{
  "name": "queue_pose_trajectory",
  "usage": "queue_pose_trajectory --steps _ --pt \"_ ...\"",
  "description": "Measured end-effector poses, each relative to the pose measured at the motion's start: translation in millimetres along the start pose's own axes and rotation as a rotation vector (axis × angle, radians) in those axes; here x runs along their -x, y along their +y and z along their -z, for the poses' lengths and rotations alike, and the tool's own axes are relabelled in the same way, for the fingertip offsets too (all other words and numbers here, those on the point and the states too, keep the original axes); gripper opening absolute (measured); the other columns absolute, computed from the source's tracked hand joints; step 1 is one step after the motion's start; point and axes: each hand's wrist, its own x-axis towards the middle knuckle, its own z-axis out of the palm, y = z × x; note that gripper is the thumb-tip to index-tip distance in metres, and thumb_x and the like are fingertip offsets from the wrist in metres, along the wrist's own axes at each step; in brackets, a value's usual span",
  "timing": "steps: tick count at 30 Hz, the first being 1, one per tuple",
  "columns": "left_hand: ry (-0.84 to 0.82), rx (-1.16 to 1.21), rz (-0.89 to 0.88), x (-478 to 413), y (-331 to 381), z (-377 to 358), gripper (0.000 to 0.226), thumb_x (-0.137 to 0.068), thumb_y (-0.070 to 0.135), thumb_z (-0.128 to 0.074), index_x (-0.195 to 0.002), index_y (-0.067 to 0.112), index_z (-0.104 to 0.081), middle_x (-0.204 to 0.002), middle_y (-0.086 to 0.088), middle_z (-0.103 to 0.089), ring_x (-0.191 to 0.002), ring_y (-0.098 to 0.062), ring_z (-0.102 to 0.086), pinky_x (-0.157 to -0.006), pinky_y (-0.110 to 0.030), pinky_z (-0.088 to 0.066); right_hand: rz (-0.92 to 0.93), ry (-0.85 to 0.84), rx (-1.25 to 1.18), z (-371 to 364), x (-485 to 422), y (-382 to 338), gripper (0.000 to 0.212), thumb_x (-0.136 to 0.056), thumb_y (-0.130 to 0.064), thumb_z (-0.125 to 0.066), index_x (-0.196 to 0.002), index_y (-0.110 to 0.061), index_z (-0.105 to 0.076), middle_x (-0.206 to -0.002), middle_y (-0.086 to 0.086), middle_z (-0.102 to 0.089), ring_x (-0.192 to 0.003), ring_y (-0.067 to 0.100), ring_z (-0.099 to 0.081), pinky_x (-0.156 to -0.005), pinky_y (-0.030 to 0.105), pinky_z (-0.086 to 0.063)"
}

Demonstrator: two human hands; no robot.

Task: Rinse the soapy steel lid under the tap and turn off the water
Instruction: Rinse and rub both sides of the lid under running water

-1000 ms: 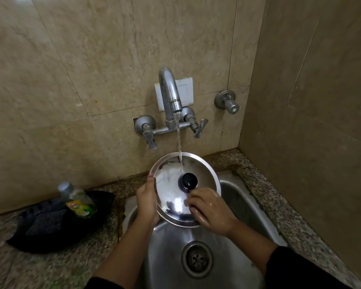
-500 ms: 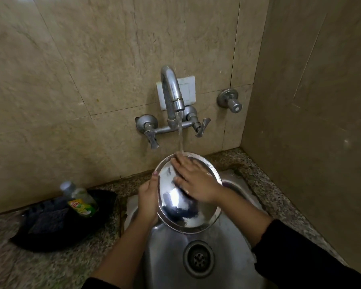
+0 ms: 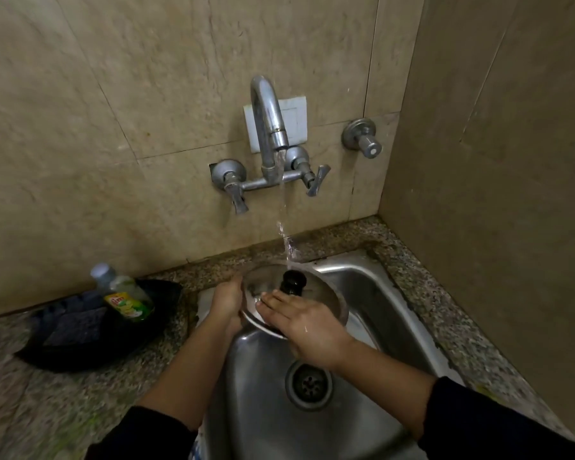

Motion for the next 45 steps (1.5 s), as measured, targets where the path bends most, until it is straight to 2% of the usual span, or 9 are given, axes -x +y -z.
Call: queue_pose_trajectory --steps 3,6,12,20,27,32,39,42,45 --pt "-0.095 0.041 0.132 7 2 3 0.042 -0.101 0.034 -0.034 -0.097 0.001 -0.06 -0.059 -0.015 -0.07 -0.052 -0.026 -0.067 -0.042 -0.029 -0.053 -0.107 0.121 -0.097 15 -8 5 0.047 -0.077 -0.012 -0.051 -0.122 -0.018 -0.063 -0.117 0.007 -0.07 -0.1 0.026 -0.07 -0.072 0.036 -0.06" --pt "-0.039 -0.054 0.047 1 -2 5 0.06 -0.095 0.058 -0.028 -0.091 0.007 -0.059 -0.079 -0.012 -0.065 -0.072 -0.027 -0.063 -0.059 -0.034 -0.051 -0.511 0.166 -0.396 37 -23 21 0.038 -0.087 -0.009 -0.054 -0.121 -0.023 -0.062 -0.103 0.009 -0.073 -0.093 0.029 -0.068 -0.078 0.04 -0.055" --pt "0.334 -0.139 -0.262 -26 -27 23 0.048 -0.083 0.044 -0.045 -0.101 0.004 -0.066 -0.107 -0.018 -0.067 -0.101 -0.037 -0.062 -0.089 -0.044 -0.05 -0.903 0.301 -1.196 52 -60 61 0.019 -0.083 0.0 -0.065 -0.1 -0.005 -0.071 -0.094 0.014 -0.072 -0.082 0.026 -0.067 -0.08 0.04 -0.054" --pt "-0.235 0.192 -0.253 0 -14 44 0.051 -0.089 0.043 -0.052 -0.125 0.009 -0.061 -0.123 -0.017 -0.065 -0.115 -0.033 -0.06 -0.1 -0.049 -0.046 -0.94 0.212 -1.57 42 -55 84 0.023 -0.081 0.001 -0.067 -0.103 -0.002 -0.07 -0.092 0.016 -0.073 -0.076 0.027 -0.069 -0.072 0.033 -0.057" --pt "-0.298 0.009 -0.298 13 -13 16 0.02 -0.085 0.007 -0.064 -0.104 0.011 -0.068 -0.09 -0.007 -0.077 -0.082 -0.024 -0.073 -0.068 -0.035 -0.058 -1.051 0.345 -1.613 30 -6 98 0.024 -0.075 0.0 -0.066 -0.098 0.002 -0.071 -0.089 0.023 -0.071 -0.078 0.035 -0.066 -0.075 0.039 -0.054" --pt "-0.325 0.005 -0.309 14 -8 -8 0.016 -0.083 0.006 -0.065 -0.096 0.013 -0.072 -0.098 -0.014 -0.075 -0.09 -0.031 -0.07 -0.082 -0.042 -0.056 -0.996 0.477 -1.214 37 -7 116 0.024 -0.081 -0.028 -0.073 -0.072 -0.006 -0.067 -0.071 0.013 -0.063 -0.067 0.023 -0.056 -0.067 0.036 -0.042" --pt "-0.376 -0.128 -0.377 14 3 -24 0.02 -0.08 0.0 -0.065 -0.091 0.013 -0.075 -0.092 -0.014 -0.075 -0.087 -0.028 -0.069 -0.08 -0.039 -0.053 -0.439 0.036 -0.477 69 -71 82 0.021 -0.086 -0.042 -0.064 -0.094 -0.025 -0.071 -0.093 -0.007 -0.071 -0.088 0.011 -0.064 -0.078 0.036 -0.051" --pt "-0.345 -0.137 -0.417 13 7 -18 0.02 -0.081 -0.001 -0.064 -0.089 0.013 -0.076 -0.088 -0.01 -0.075 -0.083 -0.023 -0.069 -0.076 -0.034 -0.053 -0.301 -0.077 -0.552 69 -90 76 0.015 -0.088 -0.035 -0.065 -0.096 -0.025 -0.072 -0.097 -0.006 -0.071 -0.091 0.009 -0.064 -0.08 0.033 -0.051" --pt "-0.285 -0.002 -0.395 14 8 -3 0.016 -0.083 0.0 -0.063 -0.095 0.007 -0.072 -0.085 -0.009 -0.075 -0.075 -0.021 -0.071 -0.067 -0.031 -0.057 -0.586 0.08 -0.857 64 -82 100 0.02 -0.086 -0.034 -0.068 -0.083 -0.015 -0.07 -0.078 0.003 -0.068 -0.074 0.011 -0.063 -0.073 0.032 -0.049"
